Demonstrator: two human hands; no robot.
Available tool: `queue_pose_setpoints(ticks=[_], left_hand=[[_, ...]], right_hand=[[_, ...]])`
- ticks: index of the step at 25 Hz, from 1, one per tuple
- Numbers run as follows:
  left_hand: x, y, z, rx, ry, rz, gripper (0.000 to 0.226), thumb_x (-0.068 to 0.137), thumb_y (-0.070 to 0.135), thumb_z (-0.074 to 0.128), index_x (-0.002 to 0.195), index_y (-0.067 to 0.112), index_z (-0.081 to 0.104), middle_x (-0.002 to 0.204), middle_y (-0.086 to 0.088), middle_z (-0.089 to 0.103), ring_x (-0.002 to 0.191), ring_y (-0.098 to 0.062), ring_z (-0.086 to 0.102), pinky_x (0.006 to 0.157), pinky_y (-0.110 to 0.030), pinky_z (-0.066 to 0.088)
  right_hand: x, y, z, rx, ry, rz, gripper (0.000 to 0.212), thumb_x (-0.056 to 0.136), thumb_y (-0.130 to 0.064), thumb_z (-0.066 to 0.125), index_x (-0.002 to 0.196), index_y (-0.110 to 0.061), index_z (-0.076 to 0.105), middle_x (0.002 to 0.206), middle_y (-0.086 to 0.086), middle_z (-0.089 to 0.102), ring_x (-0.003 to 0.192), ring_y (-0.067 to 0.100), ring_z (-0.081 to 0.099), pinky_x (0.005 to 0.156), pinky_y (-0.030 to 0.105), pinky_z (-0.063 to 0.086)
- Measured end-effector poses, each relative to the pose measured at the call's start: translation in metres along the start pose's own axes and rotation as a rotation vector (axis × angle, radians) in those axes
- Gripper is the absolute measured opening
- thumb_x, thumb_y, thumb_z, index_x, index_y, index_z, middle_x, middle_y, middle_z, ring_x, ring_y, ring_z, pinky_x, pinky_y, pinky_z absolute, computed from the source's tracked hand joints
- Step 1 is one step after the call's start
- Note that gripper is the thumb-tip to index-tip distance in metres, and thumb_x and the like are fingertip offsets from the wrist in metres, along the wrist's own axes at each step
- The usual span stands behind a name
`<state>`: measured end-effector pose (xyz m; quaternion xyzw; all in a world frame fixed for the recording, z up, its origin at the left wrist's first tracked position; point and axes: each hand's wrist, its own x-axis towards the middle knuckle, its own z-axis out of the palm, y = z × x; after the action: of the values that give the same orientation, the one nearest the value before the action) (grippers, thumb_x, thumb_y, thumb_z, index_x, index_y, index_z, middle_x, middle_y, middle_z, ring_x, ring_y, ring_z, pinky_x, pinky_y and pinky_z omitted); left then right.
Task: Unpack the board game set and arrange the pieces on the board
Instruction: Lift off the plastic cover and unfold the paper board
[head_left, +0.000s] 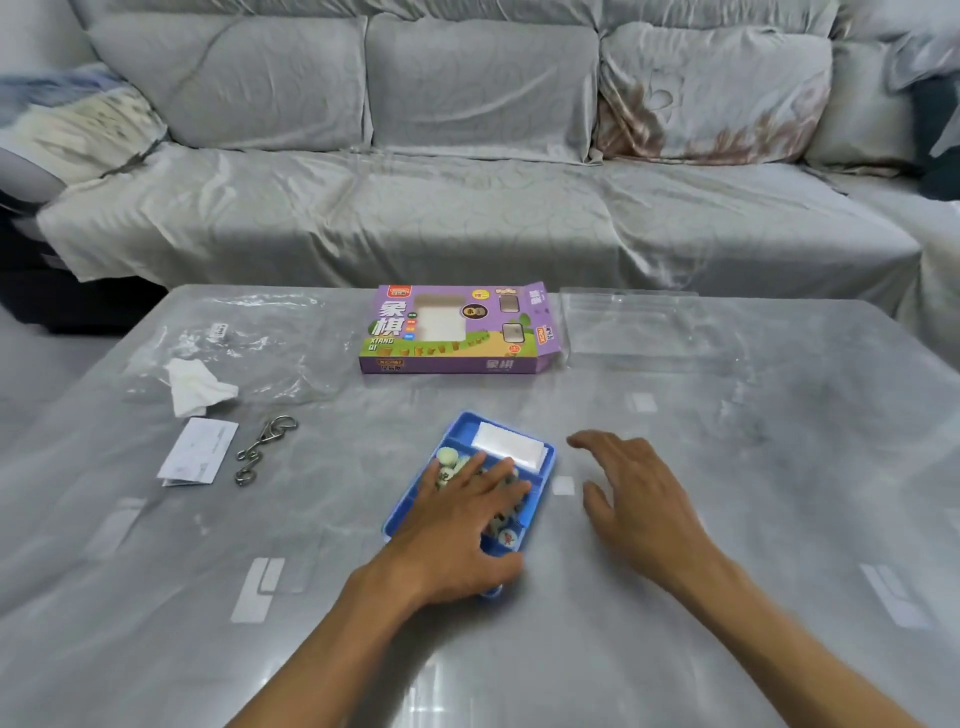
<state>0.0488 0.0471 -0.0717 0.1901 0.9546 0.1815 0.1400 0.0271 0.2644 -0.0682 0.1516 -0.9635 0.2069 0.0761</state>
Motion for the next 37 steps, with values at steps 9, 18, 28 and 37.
queue_pose_setpoints(ticks=[9,18,28,37], left_hand=[[-0.034,-0.006,0.011,0.136,0.061,0.008,0.09,0.071,0.063,0.068,0.143,0.039,0.019,0.16,0.011,-0.004,0.146,-0.013,-0.012,0.121,-0.041,0.003],[-0.02,-0.031,-0.014,-0.017,-0.105,0.086,0.079,0.066,0.047,0.082,0.131,0.044,0.036,0.156,0.025,-0.001,0.143,0.002,-0.009,0.116,-0.026,0.019],[-0.015,-0.018,-0.027,0.013,-0.137,0.037,0.081,0.062,0.046,0.084,0.127,0.049,0.037,0.152,0.017,0.009,0.141,-0.006,0.01,0.109,-0.029,0.032],[-0.006,-0.038,-0.047,-0.603,0.534,-0.314,0.032,0.082,0.046,0.06,0.112,0.035,0.056,0.106,0.01,0.067,0.095,-0.011,0.065,0.083,-0.033,0.052]], right_hand=[[-0.08,-0.037,0.023,-0.142,-0.064,-0.183,0.03,0.07,-0.037,0.068,0.097,-0.031,0.057,0.102,-0.011,0.059,0.091,0.018,0.058,0.074,0.031,0.048],[-0.064,-0.059,0.041,-0.262,0.035,-0.272,0.032,0.06,-0.033,0.083,0.078,-0.025,0.059,0.082,-0.006,0.053,0.07,0.018,0.05,0.057,0.031,0.044],[-0.068,-0.059,0.03,-0.361,0.04,-0.332,0.037,0.05,-0.015,0.087,0.059,-0.022,0.052,0.06,-0.004,0.05,0.054,0.019,0.046,0.048,0.029,0.032],[-0.083,-0.066,0.038,-0.326,0.103,-0.326,0.031,0.054,-0.008,0.077,0.072,-0.019,0.054,0.074,-0.001,0.053,0.063,0.023,0.048,0.05,0.033,0.039]])
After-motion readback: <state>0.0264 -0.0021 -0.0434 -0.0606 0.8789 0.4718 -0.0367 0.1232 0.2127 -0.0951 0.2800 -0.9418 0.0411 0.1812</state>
